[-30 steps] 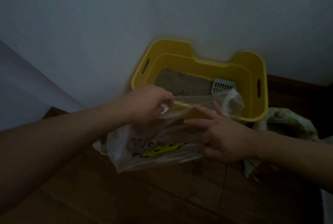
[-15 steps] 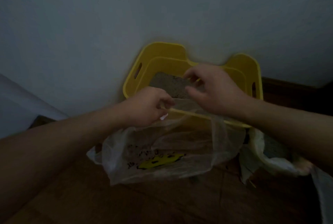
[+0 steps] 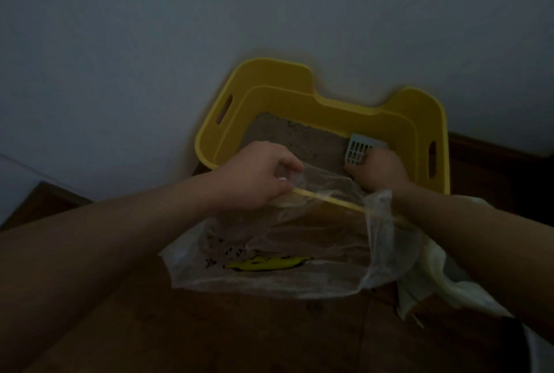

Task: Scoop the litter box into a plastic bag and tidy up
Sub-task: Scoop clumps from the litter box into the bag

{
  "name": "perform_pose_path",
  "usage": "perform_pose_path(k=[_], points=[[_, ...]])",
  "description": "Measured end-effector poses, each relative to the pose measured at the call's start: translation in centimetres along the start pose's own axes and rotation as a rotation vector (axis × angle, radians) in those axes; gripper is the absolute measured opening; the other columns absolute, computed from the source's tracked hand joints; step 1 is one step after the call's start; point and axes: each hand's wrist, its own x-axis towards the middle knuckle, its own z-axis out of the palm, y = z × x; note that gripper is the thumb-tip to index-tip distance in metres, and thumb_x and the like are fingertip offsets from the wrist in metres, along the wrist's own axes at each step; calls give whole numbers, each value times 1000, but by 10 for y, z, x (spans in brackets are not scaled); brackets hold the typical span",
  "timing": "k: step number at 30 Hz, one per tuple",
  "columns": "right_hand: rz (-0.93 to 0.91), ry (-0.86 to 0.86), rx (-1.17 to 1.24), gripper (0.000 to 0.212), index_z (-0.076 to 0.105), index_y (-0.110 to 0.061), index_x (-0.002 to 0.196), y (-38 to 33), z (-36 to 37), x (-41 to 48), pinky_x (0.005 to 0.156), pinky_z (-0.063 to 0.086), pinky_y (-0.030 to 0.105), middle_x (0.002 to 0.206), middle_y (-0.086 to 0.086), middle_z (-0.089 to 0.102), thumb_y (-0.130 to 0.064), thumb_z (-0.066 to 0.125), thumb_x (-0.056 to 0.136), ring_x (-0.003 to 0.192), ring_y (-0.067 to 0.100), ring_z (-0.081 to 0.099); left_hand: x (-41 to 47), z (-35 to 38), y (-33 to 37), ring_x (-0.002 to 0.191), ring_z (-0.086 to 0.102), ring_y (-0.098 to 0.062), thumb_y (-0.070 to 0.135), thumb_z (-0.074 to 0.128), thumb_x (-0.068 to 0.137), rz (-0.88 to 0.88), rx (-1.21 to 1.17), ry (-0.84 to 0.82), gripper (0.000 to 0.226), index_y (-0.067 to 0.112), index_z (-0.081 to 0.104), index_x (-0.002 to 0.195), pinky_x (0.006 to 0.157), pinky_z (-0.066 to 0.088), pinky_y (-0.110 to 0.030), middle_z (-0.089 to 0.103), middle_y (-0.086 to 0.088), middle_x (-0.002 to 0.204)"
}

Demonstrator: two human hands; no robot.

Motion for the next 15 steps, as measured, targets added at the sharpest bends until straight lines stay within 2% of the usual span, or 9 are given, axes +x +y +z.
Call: perform_pose_path(k=[2,5,7,9,11,14,15], points=[[37,-56,-43,41,64,-5,76,4,5,6,52,44,31,76,18,64,-43,69,88,60,24,54,4,1,-2,74,51,3,21,73,88,6,-12,-2,35,19,68,122,72,39,-22,55,17,90],[58,-119,-83,42,53,-9,71,5,10,14,50,39,29,67,8,51,-44,71,86,57,18,47,8,2,-6,74,52,3,20,75,86,14,-37,17,33,20,70,119,73,41,-23,58,16,90],[70,-159,-96,42,56,-7,79,6,11,20,53,39,29,71,7,53,-45,72,85,58,17,46,10,3,-9,73,52,4,20,76,85,10,-55,32,32,21,71,117,69,40,-19,57,19,85],[66,-185,-113,43,55,-7,75,6,13,26,55,40,30,74,10,56,-44,72,85,59,17,47,10,3,-11,72,53,5,21,77,84,16,-60,38,31,21,72,115,66,38,-12,55,22,82],[55,-201,-132,44,53,-6,71,7,15,31,57,41,31,72,10,54,-43,73,85,62,19,49,10,2,-13,71,53,6,22,78,83,19,-77,36,32,21,72,115,66,38,-11,55,23,82],[41,-232,-178,33,60,0,88,9,19,36,64,43,33,88,16,59,-31,71,87,77,28,54,11,1,-14,71,53,4,22,78,84,3,-101,26,33,23,71,116,67,42,-17,59,18,87],[32,-235,-185,27,59,-1,88,10,21,38,66,44,34,94,18,61,-26,69,88,80,29,55,12,2,-15,71,53,4,23,78,84,-3,-107,23,33,24,70,116,67,41,-18,59,18,88]])
